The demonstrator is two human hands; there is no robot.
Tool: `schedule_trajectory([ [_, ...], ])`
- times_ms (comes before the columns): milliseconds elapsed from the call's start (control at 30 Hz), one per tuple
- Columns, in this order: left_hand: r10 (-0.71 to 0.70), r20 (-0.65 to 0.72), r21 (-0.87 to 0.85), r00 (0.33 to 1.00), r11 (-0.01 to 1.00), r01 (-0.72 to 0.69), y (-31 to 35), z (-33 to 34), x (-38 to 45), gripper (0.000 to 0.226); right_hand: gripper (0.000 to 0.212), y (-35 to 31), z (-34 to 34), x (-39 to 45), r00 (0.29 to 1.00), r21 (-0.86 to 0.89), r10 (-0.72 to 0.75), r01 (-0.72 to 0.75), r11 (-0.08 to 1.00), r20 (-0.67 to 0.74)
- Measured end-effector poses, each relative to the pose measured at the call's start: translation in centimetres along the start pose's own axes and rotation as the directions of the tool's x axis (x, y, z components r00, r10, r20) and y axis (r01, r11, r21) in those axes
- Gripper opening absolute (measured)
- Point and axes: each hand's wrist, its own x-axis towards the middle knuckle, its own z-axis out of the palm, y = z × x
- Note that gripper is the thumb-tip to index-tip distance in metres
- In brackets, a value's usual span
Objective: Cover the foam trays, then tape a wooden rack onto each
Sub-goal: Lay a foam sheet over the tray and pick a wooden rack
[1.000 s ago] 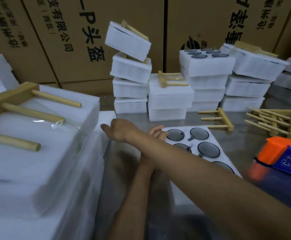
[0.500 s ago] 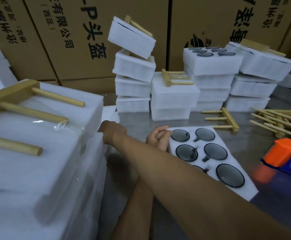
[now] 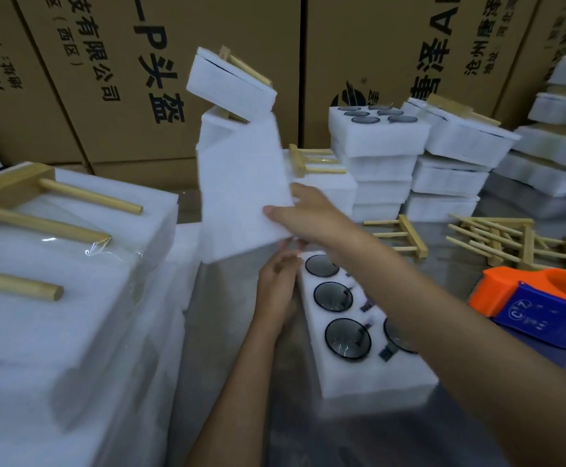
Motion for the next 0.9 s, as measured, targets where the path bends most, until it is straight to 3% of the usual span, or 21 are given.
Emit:
schedule_trajectory([
  [100,-0.098,-0.042,0.08,0.994,0.992,0.102,-1.9,-0.8,-0.1,0.035,0.024,3.0,-4.9,-5.3,0.993,0.055,0.114,-0.112,0.992,-0.04],
  [167,-0.154,-0.099,0.189,0.983,0.967,0.171,-2.7,-1.2,0.1,0.028,0.022,5.5,-7.1,-9.1,0.978,0.044,0.203,-0.201,0.979,-0.041],
  [200,-0.13,-0.078,0.129,0.988,0.982,0.139,-2.3,-1.1,0.2,0.019,0.023,6.6,-7.9,-10.8,0.966,0.021,0.254,-0.254,0.967,-0.055],
  [267,-0.092,-0.074,-0.054,0.993,0.995,0.088,-1.1,-0.3,0.5,0.027,0.028,8.5,-8.9,-13.2,0.948,-0.048,0.307,-0.311,0.949,-0.079],
  [333,-0.071,-0.072,-0.124,0.995,0.99,0.061,-0.5,0.5,0.7,0.034,0.027,10.2,-9.4,-14.5,0.955,-0.106,0.269,-0.282,0.954,-0.123],
  [433,-0.033,-0.027,-0.054,0.999,0.998,0.031,-1.5,0.1,0.4,0.031,0.025,11.6,-9.4,-15.7,0.967,-0.309,0.182,-0.231,0.923,-0.178],
  [500,-0.012,0.033,0.01,0.999,1.0,0.011,-1.7,0.1,0.0,0.033,0.025,11.9,-9.6,-15.9,0.973,-0.34,0.174,-0.218,0.915,-0.154],
  [600,-0.012,0.086,0.087,0.996,0.996,0.004,-1.6,0.4,-0.1,0.046,0.019,12.0,-10.2,-15.5,0.97,-0.286,0.207,-0.237,0.929,-0.13],
  [733,0.006,0.07,0.102,0.998,0.995,-0.013,-1.5,0.5,-0.1,0.048,0.022,13.1,-11.0,-12.1,0.933,-0.143,0.182,-0.236,0.961,-0.311],
  [833,0.014,0.048,0.115,0.999,0.993,-0.019,-1.6,0.6,-0.1,0.047,0.025,14.4,-10.8,-6.3,0.893,0.09,0.232,-0.214,0.973,-0.386],
  [900,0.02,0.036,0.111,0.999,0.994,-0.024,-1.8,0.5,-0.1,0.046,0.031,15.7,-11.0,-2.2,0.858,0.053,0.182,-0.178,0.983,-0.48],
])
